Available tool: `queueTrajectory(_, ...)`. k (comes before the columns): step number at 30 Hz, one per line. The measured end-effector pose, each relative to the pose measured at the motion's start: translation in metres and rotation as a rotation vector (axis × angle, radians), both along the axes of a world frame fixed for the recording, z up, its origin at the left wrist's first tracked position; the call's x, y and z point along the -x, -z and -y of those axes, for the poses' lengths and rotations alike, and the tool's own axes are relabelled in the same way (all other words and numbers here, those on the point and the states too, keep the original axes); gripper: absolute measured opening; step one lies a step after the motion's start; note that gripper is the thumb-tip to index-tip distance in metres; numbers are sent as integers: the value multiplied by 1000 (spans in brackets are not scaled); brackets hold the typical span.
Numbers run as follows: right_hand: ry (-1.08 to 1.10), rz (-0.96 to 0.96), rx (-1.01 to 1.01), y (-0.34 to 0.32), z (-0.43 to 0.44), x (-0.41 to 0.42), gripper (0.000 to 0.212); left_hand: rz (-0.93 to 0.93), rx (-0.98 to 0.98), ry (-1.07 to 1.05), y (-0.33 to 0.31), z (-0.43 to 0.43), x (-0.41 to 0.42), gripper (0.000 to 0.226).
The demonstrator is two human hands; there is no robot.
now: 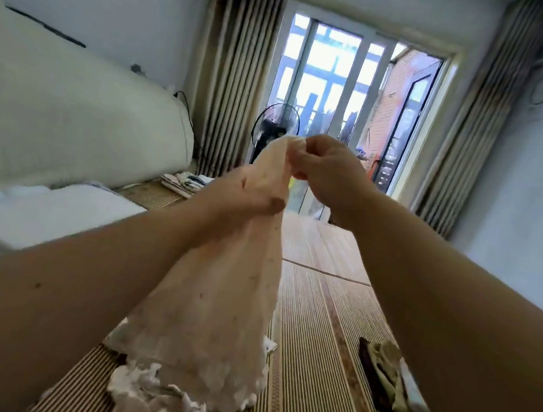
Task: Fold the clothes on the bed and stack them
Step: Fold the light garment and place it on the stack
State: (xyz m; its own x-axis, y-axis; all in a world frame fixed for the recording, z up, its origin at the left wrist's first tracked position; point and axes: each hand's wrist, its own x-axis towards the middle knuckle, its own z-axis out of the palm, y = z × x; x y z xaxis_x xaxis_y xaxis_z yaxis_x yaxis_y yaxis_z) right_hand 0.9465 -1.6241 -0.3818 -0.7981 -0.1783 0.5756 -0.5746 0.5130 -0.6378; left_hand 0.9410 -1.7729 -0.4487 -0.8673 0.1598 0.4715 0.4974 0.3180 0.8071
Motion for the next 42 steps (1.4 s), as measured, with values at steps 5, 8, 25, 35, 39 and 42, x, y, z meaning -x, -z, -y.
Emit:
queueTrajectory(5,48,-33,-124,-16,-18,-13,15,-174,93,34,-69,-13,-11,52)
queueTrajectory(8,-2,30,34,-10,-35,-24,19,-267,352,-36,-88,-18,-16,14)
queueTrajectory(25,311,-65,-799,24,-160,-64,38,-425,1109,-5,-46,10,5,18)
queueTrajectory(35,341,-337,-783,-15,-186,-81,15,-604,1119,132,-40,-21,-5,19)
queueTrajectory(39,383,-464,-747,-22,-191,-85,12,-780,863,123,-51,-42,-23,19)
queueTrajectory(42,387,-487,-731,-24,-194,-90,13,-1042,770,192,-58,-55,-40,21)
